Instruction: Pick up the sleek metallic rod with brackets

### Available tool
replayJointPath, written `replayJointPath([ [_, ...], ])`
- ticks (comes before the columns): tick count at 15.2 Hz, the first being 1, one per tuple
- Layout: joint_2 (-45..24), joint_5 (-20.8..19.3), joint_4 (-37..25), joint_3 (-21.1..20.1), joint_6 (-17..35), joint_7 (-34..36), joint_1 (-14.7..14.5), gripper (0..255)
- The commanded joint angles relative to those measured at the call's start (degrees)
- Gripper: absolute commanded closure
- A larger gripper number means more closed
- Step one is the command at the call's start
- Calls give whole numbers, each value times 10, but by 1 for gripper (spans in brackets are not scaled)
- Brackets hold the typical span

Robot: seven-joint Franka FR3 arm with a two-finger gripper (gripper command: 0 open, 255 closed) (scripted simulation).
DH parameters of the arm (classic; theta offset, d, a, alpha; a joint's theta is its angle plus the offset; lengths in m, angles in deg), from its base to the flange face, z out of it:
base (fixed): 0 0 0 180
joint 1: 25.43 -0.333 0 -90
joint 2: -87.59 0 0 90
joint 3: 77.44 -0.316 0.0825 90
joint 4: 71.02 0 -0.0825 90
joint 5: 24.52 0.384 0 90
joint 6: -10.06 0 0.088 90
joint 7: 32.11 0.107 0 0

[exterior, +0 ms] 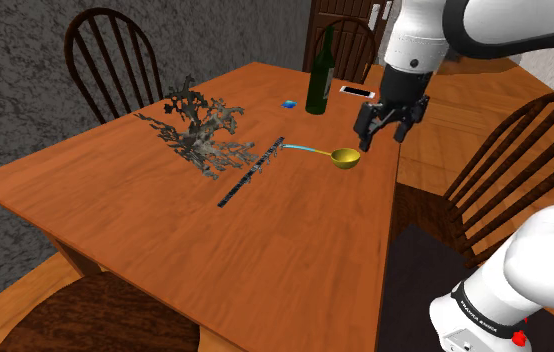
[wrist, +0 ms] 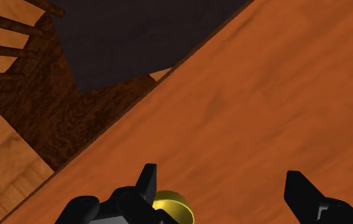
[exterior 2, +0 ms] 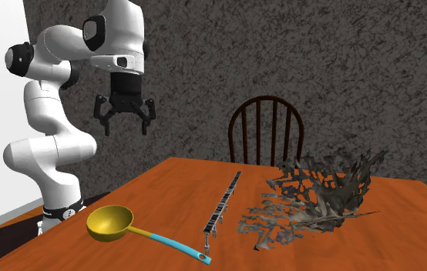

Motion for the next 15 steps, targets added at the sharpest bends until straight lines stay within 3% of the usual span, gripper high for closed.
replayJointPath([
  [1,-31,14,-9,-31,25,61,11,0],
  [8,-161,19,-72,-130,104,262,58,0],
  [15,-334,-57,-176,-214,161,484,101,0],
])
